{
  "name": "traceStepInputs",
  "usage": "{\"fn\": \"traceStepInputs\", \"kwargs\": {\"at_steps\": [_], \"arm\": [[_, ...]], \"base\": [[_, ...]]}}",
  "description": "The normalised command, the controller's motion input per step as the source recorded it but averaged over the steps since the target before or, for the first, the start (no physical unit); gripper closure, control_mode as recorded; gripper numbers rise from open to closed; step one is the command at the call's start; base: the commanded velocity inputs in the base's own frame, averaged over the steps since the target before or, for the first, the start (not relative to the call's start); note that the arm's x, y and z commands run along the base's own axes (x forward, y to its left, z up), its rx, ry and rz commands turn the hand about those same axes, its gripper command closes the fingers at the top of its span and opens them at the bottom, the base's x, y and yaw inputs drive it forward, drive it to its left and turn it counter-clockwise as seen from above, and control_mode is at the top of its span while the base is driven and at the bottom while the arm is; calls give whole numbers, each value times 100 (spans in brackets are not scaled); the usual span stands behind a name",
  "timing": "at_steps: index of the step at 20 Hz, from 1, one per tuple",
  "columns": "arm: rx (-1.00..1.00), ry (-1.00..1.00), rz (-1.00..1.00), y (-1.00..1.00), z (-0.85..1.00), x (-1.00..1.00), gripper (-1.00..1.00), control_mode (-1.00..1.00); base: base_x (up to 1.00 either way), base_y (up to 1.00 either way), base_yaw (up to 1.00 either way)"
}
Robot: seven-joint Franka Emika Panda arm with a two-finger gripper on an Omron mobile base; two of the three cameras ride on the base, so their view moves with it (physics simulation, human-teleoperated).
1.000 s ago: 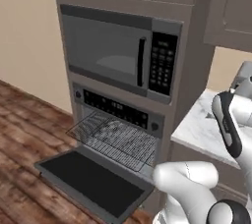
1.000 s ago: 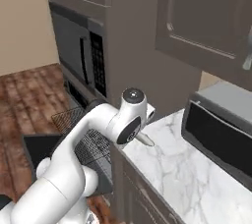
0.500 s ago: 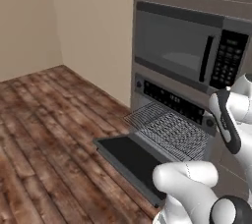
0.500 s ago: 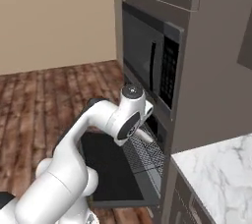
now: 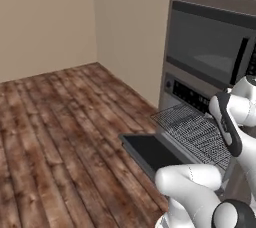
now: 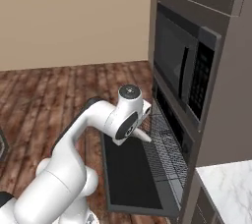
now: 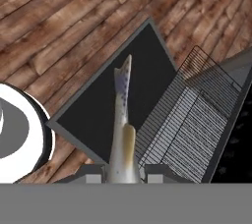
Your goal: Place the fish on the top rack of the oven, and slide the tray back inside. Close the oven door.
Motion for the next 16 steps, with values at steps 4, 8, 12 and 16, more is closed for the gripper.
{"fn": "traceStepInputs", "kwargs": {"at_steps": [4,8,12,16], "arm": [[0,0,0,0,0,0,100,100],[0,0,0,0,0,0,100,100],[0,0,0,0,0,0,100,100],[0,0,0,0,0,0,100,100]], "base": [[-1,-22,24],[-23,-51,23],[-44,-73,17],[-66,-79,12]]}}
